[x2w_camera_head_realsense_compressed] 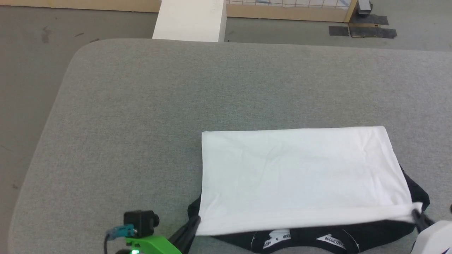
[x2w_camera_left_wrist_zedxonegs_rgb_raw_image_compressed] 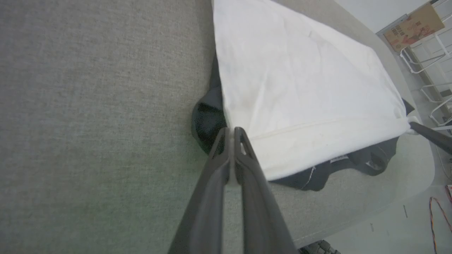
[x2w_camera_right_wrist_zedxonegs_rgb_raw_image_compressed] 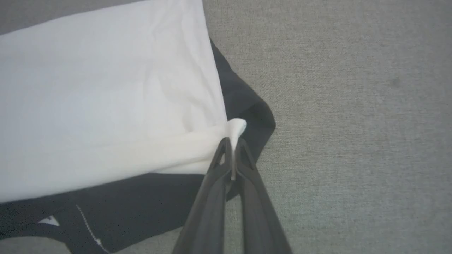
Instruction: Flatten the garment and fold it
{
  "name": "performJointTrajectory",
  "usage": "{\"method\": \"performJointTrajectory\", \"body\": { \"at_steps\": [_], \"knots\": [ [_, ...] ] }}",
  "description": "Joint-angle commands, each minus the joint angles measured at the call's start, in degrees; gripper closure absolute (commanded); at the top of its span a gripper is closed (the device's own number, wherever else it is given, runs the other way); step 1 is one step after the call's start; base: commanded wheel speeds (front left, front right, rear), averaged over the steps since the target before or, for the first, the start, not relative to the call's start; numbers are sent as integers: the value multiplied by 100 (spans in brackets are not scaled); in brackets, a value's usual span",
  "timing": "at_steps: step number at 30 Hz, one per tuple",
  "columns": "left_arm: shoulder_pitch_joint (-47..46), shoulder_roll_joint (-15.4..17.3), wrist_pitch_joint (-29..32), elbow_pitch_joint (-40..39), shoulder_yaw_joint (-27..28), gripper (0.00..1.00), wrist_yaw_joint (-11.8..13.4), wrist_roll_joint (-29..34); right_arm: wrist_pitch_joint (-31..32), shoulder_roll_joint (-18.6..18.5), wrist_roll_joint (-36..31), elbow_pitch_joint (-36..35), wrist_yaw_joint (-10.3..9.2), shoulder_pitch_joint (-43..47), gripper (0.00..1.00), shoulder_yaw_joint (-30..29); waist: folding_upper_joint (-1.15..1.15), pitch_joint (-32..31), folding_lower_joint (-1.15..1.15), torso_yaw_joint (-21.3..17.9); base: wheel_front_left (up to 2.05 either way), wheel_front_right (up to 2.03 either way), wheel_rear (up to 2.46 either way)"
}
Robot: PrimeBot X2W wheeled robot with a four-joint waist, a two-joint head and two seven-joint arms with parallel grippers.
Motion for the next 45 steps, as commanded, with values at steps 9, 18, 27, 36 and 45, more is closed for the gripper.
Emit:
{"method": "performJointTrajectory", "body": {
  "at_steps": [9, 18, 27, 36, 45],
  "knots": [
    [-106, -130, -263, 848, -121, 31, -90, 158, -69, 126, -92, 839, -11, 85, 0, 150, 0, -97, 1, -30, 0, 0, 0],
    [-319, -117, -1430, 763, 148, 0, 100, 747, -454, 73, 22, 376, -11, -52, 0, 69, 0, -210, 1, -25, 0, 0, 0],
    [-728, -229, -2541, 867, 727, 0, 421, 1361, -830, -47, 168, 323, -11, -562, 0, -187, 0, -270, 1, 21, 0, 0, 0],
    [-997, -714, -2591, 731, 1549, 0, 364, 2422, -569, -347, 701, 1616, -11, -1433, 0, 11, 0, -146, 1, 16, 0, 0, 0],
    [-1033, -1125, -2592, 692, 1994, 0, 39, 2935, 296, -667, 1237, 2754, -11, -2108, 0, 383, 0, 26, 1, 81, 0, 0, 0]
  ]
}}
